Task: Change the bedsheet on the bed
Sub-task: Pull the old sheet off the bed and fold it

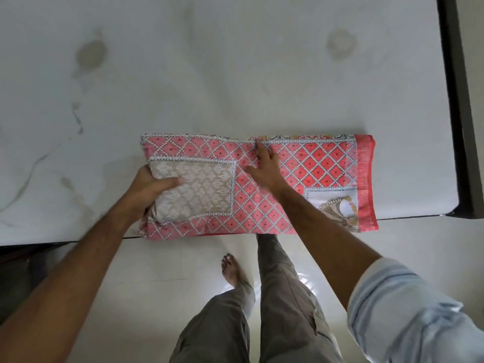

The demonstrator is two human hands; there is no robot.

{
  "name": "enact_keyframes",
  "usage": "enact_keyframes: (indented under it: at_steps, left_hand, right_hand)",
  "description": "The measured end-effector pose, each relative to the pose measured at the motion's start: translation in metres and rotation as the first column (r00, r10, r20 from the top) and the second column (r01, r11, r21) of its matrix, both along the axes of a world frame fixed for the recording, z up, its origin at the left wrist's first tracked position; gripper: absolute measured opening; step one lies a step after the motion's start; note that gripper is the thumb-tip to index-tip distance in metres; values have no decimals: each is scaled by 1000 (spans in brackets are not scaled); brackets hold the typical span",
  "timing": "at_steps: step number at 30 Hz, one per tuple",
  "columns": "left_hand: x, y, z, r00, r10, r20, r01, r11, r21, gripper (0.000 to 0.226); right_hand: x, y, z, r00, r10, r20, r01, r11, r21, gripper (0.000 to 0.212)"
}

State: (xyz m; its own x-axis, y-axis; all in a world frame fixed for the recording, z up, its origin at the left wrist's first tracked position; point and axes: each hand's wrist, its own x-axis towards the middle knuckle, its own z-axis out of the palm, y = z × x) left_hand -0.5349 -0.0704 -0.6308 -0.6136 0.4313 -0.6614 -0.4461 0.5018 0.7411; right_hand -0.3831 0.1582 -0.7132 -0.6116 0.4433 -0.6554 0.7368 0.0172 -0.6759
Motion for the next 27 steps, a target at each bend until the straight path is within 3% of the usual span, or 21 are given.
enact_keyframes:
  at_steps: [2, 5, 7, 9, 11, 13, 14, 16, 19, 20, 22, 24, 27]
  left_hand:
    - [19, 25, 33, 993, -117, -16, 118, 987, 104, 52]
    - [54, 77, 62, 959, -275, -74, 284, 942, 177, 75]
    - [84, 119, 70, 928, -338, -160, 367, 903, 224, 82]
    - [116, 166, 67, 890, -375, -259, 438, 862, 255, 95]
    - [144, 200, 58, 890, -425, -166, 456, 822, 342, 93]
    - [168, 223, 43, 874, -485, -3, 440, 789, 429, 83]
    - [179, 231, 38, 831, -556, -17, 509, 748, 425, 75]
    - [193, 237, 18, 706, -683, -187, 703, 644, 301, 62]
    - [197, 239, -17, 529, -660, -534, 822, 555, 129, 49]
    - [195, 236, -29, 444, -617, -650, 828, 559, 35, 48]
    - [187, 222, -53, 258, -548, -796, 721, 658, -219, 51]
    - [174, 203, -69, 241, -581, -777, 510, 757, -408, 57]
    - [156, 185, -88, 369, -698, -614, 449, 712, -540, 84]
  right_hand:
    - [3, 10, 21, 997, -75, -25, 69, 979, -190, 75]
    - [22, 19, 61, 973, -228, -24, 182, 830, -527, 74]
    - [41, 23, 89, 939, -337, -61, 224, 739, -635, 75]
    - [65, 30, 110, 853, -518, -65, 338, 644, -687, 59]
    - [95, 47, 127, 737, -674, -37, 384, 464, -798, 67]
    - [134, 73, 134, 634, -765, -115, 370, 431, -823, 69]
    - [152, 87, 134, 609, -779, -151, 375, 450, -810, 69]
    - [177, 112, 115, 716, -669, -200, 362, 601, -713, 63]
    - [199, 145, 74, 812, -567, -141, 485, 789, -378, 41]
    - [204, 153, 59, 821, -560, -110, 512, 808, -293, 40]
    - [210, 160, 32, 846, -532, -35, 521, 839, -154, 37]
    - [213, 158, 13, 860, -502, 90, 499, 865, 47, 37]
    - [204, 146, 16, 868, -488, 89, 401, 796, 453, 55]
